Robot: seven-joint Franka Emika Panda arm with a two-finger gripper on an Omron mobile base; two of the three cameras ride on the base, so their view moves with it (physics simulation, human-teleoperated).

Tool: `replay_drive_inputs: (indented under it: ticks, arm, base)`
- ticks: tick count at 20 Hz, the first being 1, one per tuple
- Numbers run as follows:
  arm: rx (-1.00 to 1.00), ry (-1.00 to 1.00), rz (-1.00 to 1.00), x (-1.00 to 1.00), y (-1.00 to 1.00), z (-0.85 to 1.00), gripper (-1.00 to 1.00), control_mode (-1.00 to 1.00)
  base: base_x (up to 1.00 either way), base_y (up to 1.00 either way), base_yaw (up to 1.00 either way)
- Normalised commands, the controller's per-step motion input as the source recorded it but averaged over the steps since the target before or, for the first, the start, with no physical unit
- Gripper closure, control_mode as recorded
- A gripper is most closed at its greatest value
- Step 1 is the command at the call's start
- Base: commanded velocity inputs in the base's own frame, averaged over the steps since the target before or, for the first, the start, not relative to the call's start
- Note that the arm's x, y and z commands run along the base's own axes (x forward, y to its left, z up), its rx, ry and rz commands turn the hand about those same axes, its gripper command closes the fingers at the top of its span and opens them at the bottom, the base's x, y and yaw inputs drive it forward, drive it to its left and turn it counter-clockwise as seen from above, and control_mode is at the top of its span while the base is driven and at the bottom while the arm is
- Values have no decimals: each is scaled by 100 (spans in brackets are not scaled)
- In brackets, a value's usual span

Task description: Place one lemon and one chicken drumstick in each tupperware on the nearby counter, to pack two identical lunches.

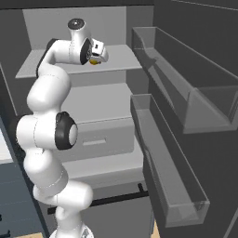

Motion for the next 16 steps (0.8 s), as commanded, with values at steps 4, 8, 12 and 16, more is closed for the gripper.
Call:
replay_drive_inputs:
  ticks: [4,8,12,16]
  arm:
    - [0,0,0,10,0,-1,-100,-100]
    - [0,0,0,28,0,-3,-100,-100]
    - [0,0,0,29,0,-1,-100,-100]
    - [0,0,0,7,0,-9,-100,-100]
  base:
    - [0,0,0]
    - [0,0,0]
    - [0,0,0]
    - [0,0,0]
